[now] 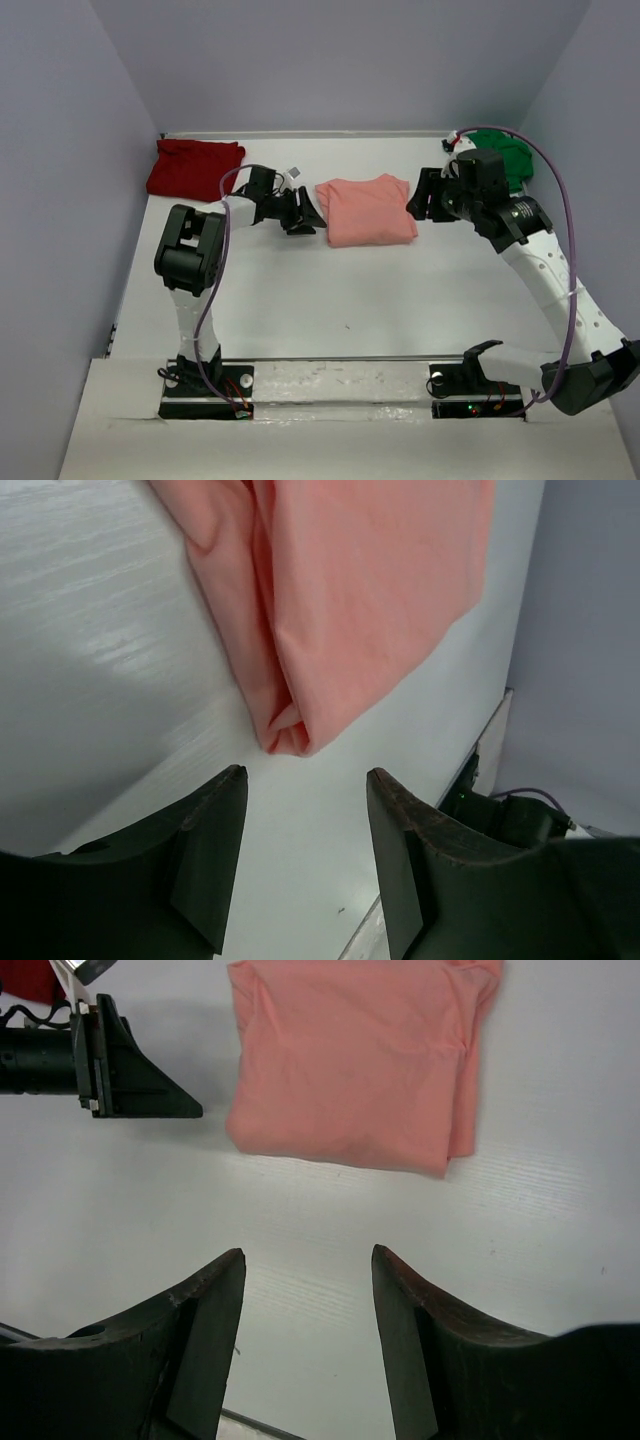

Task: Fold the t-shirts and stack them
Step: Put the neatly folded tshirt into the corner of the board with the left arm

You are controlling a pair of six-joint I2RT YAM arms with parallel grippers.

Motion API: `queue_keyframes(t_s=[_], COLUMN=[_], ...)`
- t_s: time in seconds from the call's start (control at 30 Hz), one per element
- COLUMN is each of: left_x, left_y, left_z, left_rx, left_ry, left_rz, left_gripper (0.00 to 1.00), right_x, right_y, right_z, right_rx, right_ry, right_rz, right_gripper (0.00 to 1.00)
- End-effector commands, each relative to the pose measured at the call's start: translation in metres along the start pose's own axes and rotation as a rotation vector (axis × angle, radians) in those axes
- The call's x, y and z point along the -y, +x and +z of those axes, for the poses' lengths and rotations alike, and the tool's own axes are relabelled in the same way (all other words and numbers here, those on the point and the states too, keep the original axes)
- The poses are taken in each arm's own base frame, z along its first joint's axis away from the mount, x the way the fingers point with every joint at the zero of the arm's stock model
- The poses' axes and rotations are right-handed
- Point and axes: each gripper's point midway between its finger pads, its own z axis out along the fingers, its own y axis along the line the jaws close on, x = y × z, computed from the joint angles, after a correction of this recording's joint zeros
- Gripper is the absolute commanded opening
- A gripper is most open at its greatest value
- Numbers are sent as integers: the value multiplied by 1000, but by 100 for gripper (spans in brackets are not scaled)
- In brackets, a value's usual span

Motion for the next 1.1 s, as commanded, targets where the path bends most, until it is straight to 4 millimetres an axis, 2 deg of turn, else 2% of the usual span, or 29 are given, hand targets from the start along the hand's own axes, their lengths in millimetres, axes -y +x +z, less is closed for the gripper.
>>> queue_keyframes(t_s=[0.0,0.2,0.23,0.27,0.5,0.67,0.87,1.07], left_x=[23,12,6,0,-11,-15,-33,-34], left_y=[-5,-11,-10,-17,-29,-41,-37,-27], left_z=[4,17,19,23,37,43,47,58], left_rx=[-11,-30,-39,-25,-55,-45,-56,-80], left_ry=[160,145,117,89,99,102,-6,-102], left_rz=[8,-42,-57,-57,-78,-103,-150,-129], left_gripper=[63,71,72,74,82,82,82,81], right_x=[-11,-13,-14,-15,-13,-10,-13,-18], right_y=[-14,-24,-26,-27,-26,-29,-40,-43], right_z=[-16,-29,-30,-31,-25,-28,-34,-26], right_rx=[71,115,118,122,111,128,157,152], right_ry=[-51,-58,-59,-63,-59,-40,-45,-66], right_rz=[-9,-26,-27,-33,-48,-54,-58,-42], right_gripper=[59,59,59,59,59,59,59,59])
